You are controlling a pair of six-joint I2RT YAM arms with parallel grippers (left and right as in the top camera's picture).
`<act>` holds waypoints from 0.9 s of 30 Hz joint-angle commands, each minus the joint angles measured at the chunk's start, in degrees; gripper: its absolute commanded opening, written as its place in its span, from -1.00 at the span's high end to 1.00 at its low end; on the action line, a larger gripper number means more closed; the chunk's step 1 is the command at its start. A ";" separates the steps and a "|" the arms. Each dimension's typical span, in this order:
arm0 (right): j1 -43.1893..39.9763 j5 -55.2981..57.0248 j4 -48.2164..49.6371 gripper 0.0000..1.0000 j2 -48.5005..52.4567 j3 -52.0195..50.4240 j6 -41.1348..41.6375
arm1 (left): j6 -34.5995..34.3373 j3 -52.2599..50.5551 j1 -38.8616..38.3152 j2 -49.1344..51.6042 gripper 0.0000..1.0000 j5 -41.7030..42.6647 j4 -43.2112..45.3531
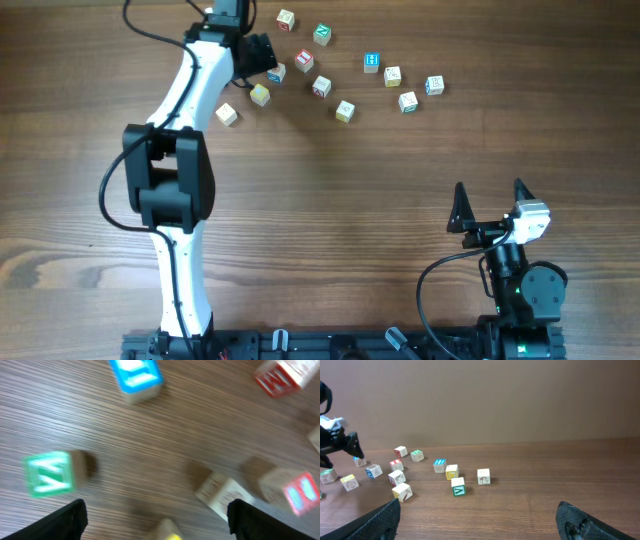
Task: Form a horizontal line
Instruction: 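Lower the left gripper and grasp the green-lettered block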
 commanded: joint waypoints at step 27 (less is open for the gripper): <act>0.24 -0.74 0.31 -0.99 -0.46 -0.04 -0.55 | 1.86 -0.13 7.28 5.57 0.31 -2.84 1.62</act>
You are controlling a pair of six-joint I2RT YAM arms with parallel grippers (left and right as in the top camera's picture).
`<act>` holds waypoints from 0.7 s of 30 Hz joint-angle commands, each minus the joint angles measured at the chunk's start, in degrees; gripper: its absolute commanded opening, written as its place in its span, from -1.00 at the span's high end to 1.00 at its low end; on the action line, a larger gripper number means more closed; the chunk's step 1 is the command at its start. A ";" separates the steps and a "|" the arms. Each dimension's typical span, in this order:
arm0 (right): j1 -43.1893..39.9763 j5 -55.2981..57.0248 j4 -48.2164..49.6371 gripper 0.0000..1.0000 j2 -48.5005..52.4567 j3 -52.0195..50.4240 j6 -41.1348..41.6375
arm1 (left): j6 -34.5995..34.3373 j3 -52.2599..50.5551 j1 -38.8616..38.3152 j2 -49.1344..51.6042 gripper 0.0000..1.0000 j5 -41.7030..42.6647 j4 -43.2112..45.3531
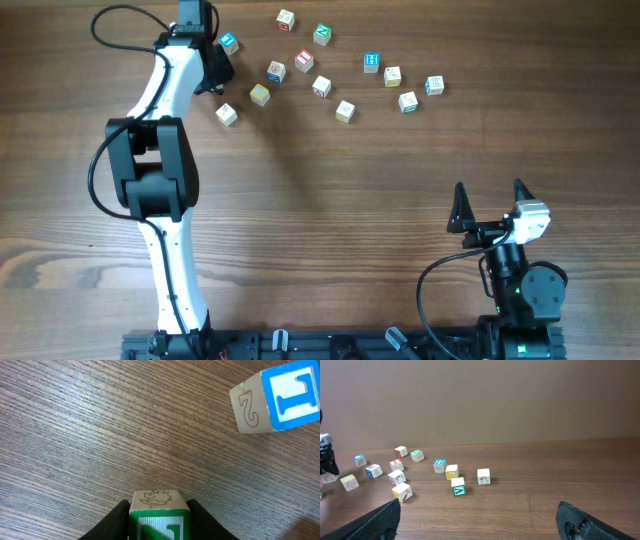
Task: Form a horizontal line
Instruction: 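Lower the left gripper and grasp the green-lettered block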
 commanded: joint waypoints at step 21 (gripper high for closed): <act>0.24 -0.74 0.28 -0.99 -0.46 -0.04 -0.55 | 1.40 -0.13 0.22 -41.24 0.42 4.22 -35.58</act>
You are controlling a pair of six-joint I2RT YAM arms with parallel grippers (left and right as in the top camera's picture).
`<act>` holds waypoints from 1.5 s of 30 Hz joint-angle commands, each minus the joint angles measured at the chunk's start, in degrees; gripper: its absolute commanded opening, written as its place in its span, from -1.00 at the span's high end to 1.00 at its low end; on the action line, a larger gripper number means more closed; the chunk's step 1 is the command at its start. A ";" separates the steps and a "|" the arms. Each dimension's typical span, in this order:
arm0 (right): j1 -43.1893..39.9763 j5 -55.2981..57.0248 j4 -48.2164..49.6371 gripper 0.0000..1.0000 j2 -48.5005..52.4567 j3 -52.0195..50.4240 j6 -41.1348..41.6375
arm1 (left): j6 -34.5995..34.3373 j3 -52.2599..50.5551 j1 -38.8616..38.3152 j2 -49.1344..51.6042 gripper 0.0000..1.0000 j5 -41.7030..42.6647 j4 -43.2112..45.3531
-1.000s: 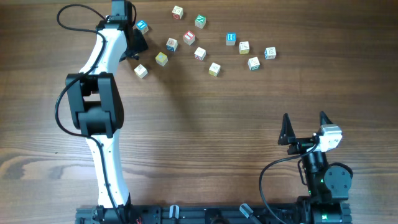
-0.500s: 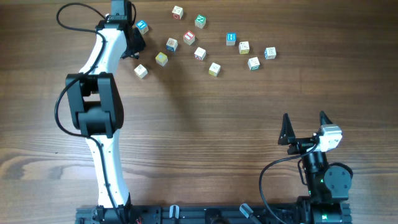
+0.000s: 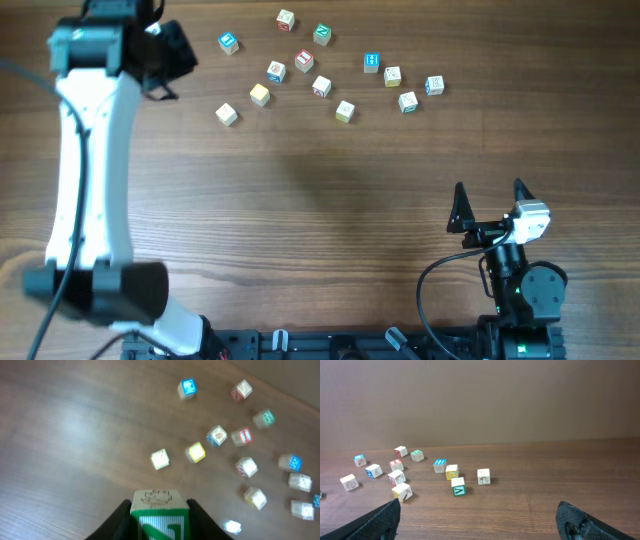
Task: Form a horizontal line
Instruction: 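Lower the left gripper and grasp the green-lettered block, then carry the green block toward the table center with the left gripper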
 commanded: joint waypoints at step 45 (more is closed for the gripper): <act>0.24 -0.74 0.31 -1.00 -0.46 -0.04 -0.55 | -9.01 -42.49 -19.67 -4.85 0.42 1.75 12.61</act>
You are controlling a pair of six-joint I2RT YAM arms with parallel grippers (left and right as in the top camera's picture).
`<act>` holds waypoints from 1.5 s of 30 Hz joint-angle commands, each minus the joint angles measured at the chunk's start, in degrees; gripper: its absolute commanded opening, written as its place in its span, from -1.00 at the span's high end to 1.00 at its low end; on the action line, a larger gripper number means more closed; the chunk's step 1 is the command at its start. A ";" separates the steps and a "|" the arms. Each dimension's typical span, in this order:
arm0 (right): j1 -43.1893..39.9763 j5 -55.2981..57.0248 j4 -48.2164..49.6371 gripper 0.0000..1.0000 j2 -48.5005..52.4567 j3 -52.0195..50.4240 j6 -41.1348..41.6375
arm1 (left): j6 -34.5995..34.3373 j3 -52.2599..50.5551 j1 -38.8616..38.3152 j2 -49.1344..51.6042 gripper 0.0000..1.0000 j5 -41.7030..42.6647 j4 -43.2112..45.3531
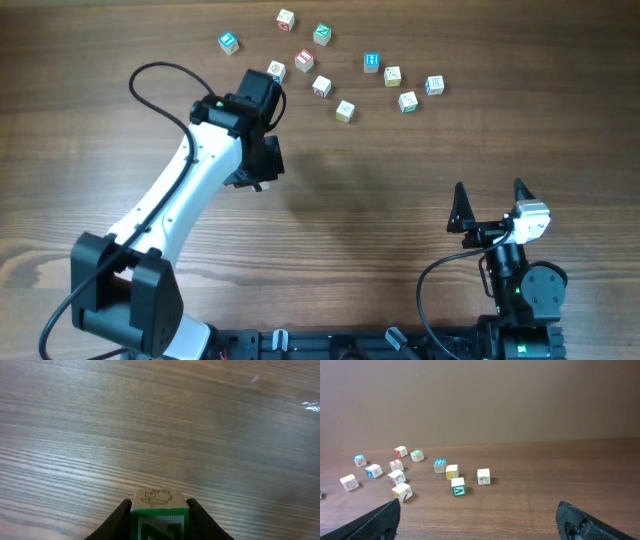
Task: Form a horizontal line
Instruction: 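Carry the green block toward the table center with the left gripper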
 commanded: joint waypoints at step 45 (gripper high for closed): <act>0.24 -0.76 0.28 -0.99 -0.46 -0.07 -0.55 | 5.95 -14.99 -0.13 1.68 0.38 -2.16 24.57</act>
